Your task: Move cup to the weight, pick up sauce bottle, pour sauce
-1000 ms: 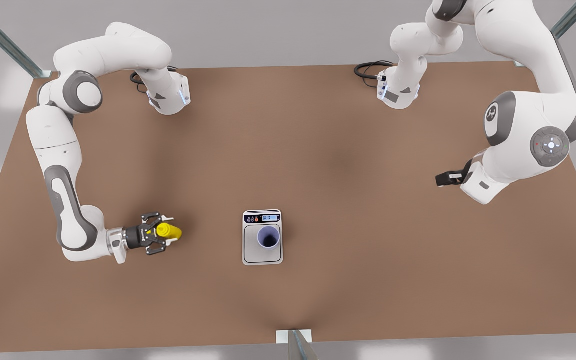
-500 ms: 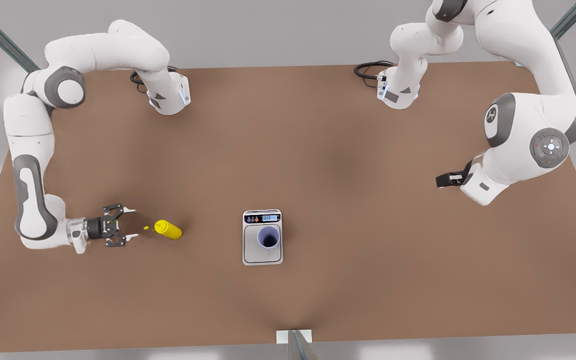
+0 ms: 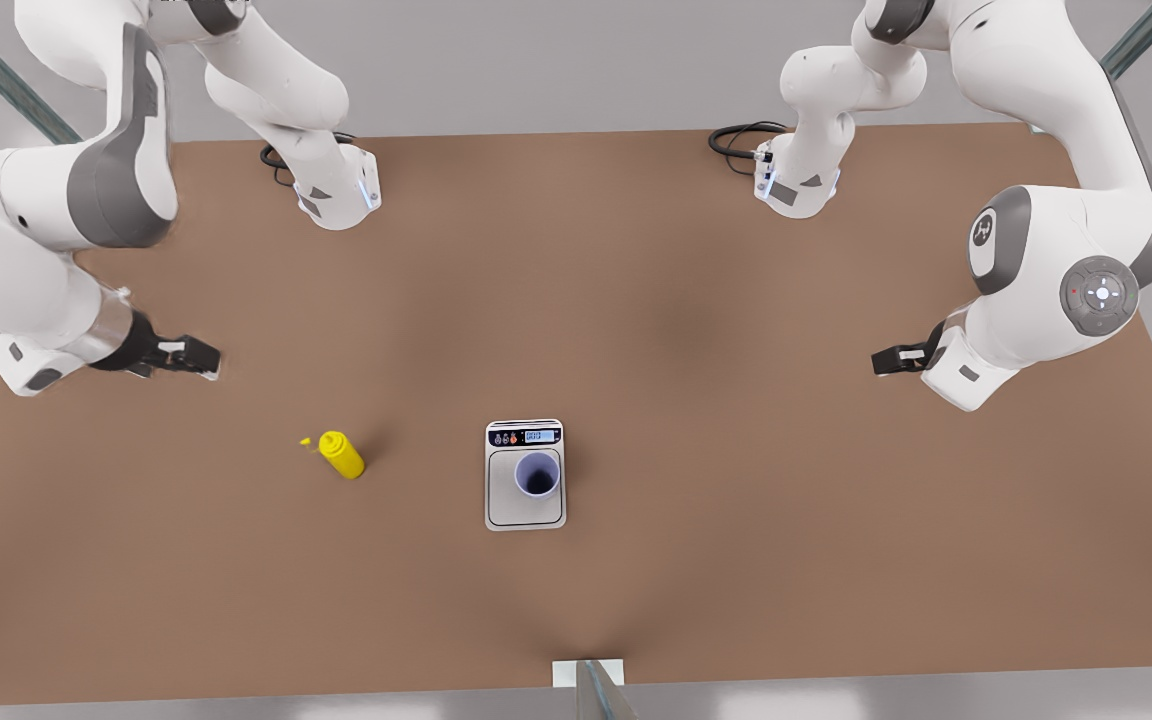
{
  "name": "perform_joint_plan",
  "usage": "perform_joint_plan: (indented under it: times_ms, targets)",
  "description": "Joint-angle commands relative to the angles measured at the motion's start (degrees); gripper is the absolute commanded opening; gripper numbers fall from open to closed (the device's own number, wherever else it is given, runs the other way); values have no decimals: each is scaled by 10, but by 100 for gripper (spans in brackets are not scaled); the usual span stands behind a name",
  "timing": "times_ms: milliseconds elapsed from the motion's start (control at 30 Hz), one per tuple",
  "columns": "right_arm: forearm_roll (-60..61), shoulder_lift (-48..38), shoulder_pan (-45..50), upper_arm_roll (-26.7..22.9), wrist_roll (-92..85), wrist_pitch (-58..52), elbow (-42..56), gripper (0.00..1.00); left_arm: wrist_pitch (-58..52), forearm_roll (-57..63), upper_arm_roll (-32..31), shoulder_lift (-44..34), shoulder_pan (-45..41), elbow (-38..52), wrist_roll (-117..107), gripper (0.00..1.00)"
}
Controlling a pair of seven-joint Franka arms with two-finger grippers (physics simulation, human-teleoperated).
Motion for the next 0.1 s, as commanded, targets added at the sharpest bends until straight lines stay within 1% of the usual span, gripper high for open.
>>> perform_joint_plan:
  times_ms: [0, 67]
  targets:
    - [-2, 0, 7, 0, -1, 0, 1, 100, 0, 0, 0, 0, 0, 0, 0, 100]
    - [-5, 0, 7, -1, 0, -1, 3, 100, 0, 0, 0, 0, 0, 0, 0, 100]
